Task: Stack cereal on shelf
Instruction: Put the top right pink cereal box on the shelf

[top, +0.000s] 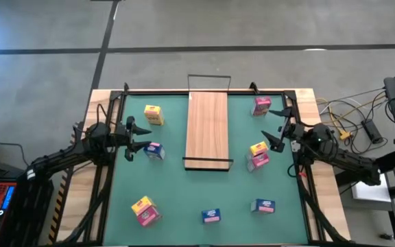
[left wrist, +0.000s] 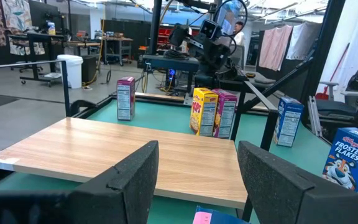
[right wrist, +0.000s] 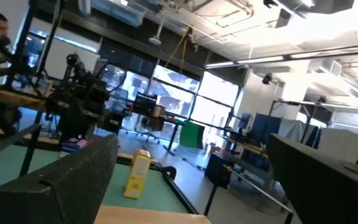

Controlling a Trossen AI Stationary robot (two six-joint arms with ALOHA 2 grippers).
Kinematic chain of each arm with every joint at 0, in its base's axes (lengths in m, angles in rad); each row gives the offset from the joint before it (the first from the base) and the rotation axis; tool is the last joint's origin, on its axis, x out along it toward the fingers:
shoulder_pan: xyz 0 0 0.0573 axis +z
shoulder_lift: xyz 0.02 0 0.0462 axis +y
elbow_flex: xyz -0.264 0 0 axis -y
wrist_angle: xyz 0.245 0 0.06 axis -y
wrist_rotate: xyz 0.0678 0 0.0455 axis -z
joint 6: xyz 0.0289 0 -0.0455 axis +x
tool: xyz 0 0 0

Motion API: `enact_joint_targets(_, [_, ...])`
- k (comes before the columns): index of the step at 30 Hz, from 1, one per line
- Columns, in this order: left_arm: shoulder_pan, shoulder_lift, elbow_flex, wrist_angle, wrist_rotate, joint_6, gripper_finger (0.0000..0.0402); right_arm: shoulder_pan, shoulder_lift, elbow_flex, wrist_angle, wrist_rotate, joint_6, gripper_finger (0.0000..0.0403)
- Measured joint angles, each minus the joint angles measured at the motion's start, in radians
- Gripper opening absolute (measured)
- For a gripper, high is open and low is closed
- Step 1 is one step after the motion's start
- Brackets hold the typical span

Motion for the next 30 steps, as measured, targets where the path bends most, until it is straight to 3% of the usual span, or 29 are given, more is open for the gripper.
enact_joint_targets(5, [0.000,0.000,0.000,0.000,0.000,0.000,0.0204,0.000,0.047,0.085,-0.028,-0.049,-0.030,0.0400])
enact_joint_targets(17, [0.000,0.000,0.000,0.000,0.000,0.000,0.0204,-0.020,0.352,0.462,-0.601,0.013,-0.122,0.0400])
enact_joint_targets(24, [0.000,0.000,0.000,0.000,0.000,0.000,0.0204,-0.116,0.499,0.640,-0.884,0.014,-0.134,0.0400])
enact_joint_targets(30, [0.000,0.000,0.000,0.000,0.000,0.000,0.0204,-0.218,0.564,0.675,-0.934,0.014,-0.073,0.0400])
